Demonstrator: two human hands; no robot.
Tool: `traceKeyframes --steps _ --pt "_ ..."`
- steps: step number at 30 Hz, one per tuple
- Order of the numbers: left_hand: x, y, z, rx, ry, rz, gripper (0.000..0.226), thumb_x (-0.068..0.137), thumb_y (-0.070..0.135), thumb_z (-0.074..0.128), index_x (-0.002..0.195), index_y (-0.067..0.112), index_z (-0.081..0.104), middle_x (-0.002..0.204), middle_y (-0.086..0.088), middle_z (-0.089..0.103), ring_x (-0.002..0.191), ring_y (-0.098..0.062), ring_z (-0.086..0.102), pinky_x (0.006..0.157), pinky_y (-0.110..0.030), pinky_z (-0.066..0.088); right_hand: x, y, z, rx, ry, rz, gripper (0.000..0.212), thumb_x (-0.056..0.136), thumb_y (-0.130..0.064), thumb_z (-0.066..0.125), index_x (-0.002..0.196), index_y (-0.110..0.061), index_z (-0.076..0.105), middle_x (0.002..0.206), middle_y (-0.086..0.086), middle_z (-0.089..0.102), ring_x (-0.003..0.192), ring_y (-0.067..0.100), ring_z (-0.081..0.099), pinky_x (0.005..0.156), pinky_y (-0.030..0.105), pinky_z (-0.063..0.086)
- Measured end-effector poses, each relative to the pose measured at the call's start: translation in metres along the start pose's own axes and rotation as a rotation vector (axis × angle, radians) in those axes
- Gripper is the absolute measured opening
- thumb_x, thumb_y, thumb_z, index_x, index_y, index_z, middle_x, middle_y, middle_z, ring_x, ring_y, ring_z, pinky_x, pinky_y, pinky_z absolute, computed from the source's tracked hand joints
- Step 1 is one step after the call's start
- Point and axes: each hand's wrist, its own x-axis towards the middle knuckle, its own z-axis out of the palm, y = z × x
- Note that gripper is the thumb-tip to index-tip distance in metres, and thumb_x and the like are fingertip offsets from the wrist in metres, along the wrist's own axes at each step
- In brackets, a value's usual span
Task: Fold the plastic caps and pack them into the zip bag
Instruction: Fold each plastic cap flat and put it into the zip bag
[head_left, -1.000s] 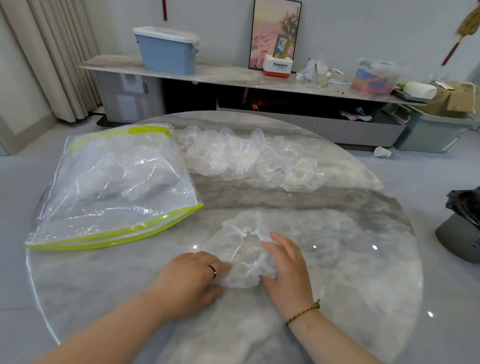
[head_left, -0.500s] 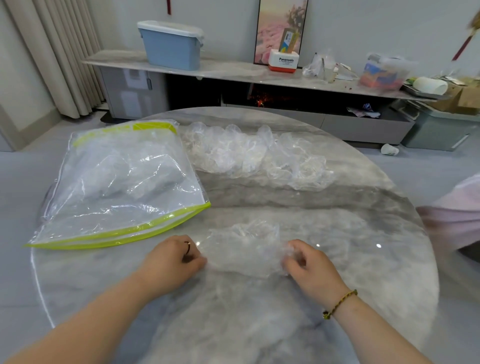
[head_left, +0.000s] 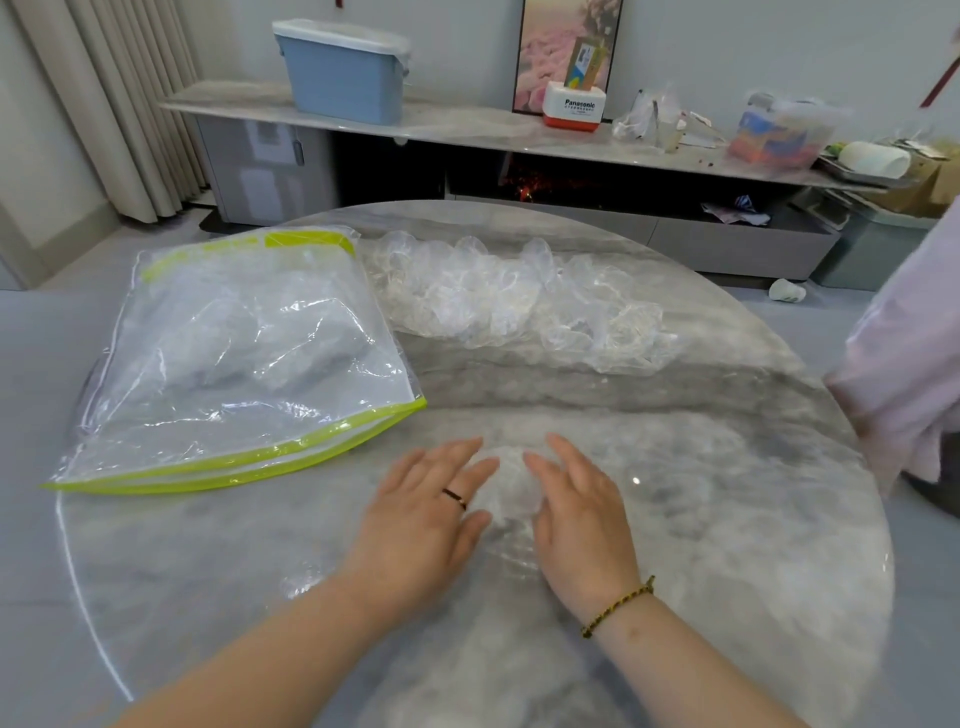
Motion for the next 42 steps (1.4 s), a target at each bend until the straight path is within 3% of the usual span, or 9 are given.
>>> traceKeyframes --steps 5,12,14,16,19,24,27,31,42 --pt "0.0 0.005 0.007 0.085 -0.337 -0.09 0.078 0.098 0.039 -0.005 0.103 0.023 0.072 0.107 0.006 0.069 0.097 -0.008 0.067 0.084 -0.027 0.05 -0.002 -0.003 0.015 0.001 -0.32 -0.115 0.095 0.063 -0.052 -0.008 0.144 -0.017 0.029 0.154 -0.001 0.015 0.142 0.012 0.014 0.108 0.024 -0.007" --pt "-0.002 0.001 0.006 0.115 -0.49 -0.152 0.08 0.095 0.048 -0.004 0.114 0.015 0.066 0.123 -0.001 0.061 0.109 -0.01 0.061 0.1 -0.026 0.021 -0.001 -0.011 0.006 -0.087 -0.287 -0.103 0.09 0.085 -0.051 -0.019 0.135 -0.014 0.047 0.145 0.0 0.038 0.134 0.011 0.036 0.113 0.022 0.013" --pt "-0.001 0.0 0.009 0.143 -0.401 -0.104 0.12 0.059 0.066 -0.042 0.145 0.017 0.027 0.148 0.007 0.009 0.138 -0.003 0.022 0.104 -0.019 -0.007 -0.005 -0.005 0.013 -0.061 -0.329 -0.124 0.091 0.071 -0.054 -0.01 0.144 -0.015 0.03 0.153 0.0 0.021 0.142 0.013 0.018 0.112 0.023 -0.002" --pt "-0.003 -0.003 0.008 0.081 -0.463 -0.168 0.134 0.033 0.069 -0.051 0.148 0.025 0.003 0.143 0.019 -0.013 0.14 -0.001 -0.008 0.101 -0.017 -0.017 -0.005 -0.008 0.008 -0.053 -0.298 -0.102 0.072 0.075 -0.049 0.018 0.128 -0.013 0.05 0.136 0.007 0.05 0.13 0.023 0.039 0.11 0.028 0.014" --pt "0.0 -0.007 0.0 0.092 -0.257 -0.164 0.107 0.067 0.064 -0.027 0.139 0.024 0.041 0.151 0.004 0.027 0.14 -0.014 0.025 0.106 -0.022 0.0 -0.008 -0.006 0.0 0.112 -0.074 -0.197 0.024 0.07 -0.034 0.046 0.078 -0.019 0.063 0.081 -0.004 0.065 0.087 0.012 0.047 0.081 0.023 0.032" --pt "0.002 -0.026 -0.017 0.099 -0.3 -0.314 0.052 0.094 0.047 0.013 0.122 0.031 0.054 0.135 0.015 0.042 0.127 -0.008 0.035 0.097 -0.02 0.027 -0.009 -0.012 -0.01 0.007 -0.082 -0.309 0.024 0.066 -0.034 0.041 0.045 -0.026 0.049 0.04 -0.013 0.045 0.045 0.007 0.046 0.063 0.022 0.027" --pt "0.002 -0.033 -0.026 0.139 -0.357 -0.331 0.031 0.098 0.032 0.033 0.103 0.02 0.061 0.121 0.009 0.052 0.113 -0.012 0.048 0.08 -0.021 0.039 -0.006 -0.005 -0.003 -0.037 -0.1 -0.241 0.026 0.068 -0.032 0.038 0.05 -0.029 0.057 0.047 -0.014 0.052 0.054 0.007 0.058 0.07 0.021 0.028" --pt "-0.006 -0.027 -0.028 0.15 -0.466 -0.363 0.022 0.093 0.032 0.042 0.102 0.026 0.061 0.107 0.007 0.06 0.105 -0.015 0.055 0.072 -0.021 0.038 0.0 0.004 0.0 -0.13 -0.2 -0.217 0.036 0.09 -0.024 0.04 0.123 -0.021 0.053 0.13 -0.007 0.052 0.134 0.014 0.035 0.108 0.029 0.01" --pt "-0.018 -0.024 -0.038 0.032 -0.315 -0.266 0.023 0.088 0.039 0.052 0.068 0.031 0.045 0.088 0.009 0.051 0.097 -0.009 0.057 0.063 -0.019 0.032 -0.03 -0.025 0.009 0.009 -0.247 -0.552 0.046 0.056 -0.055 0.032 0.093 -0.033 0.048 0.09 -0.019 0.065 0.083 -0.002 0.062 0.09 0.02 0.041"
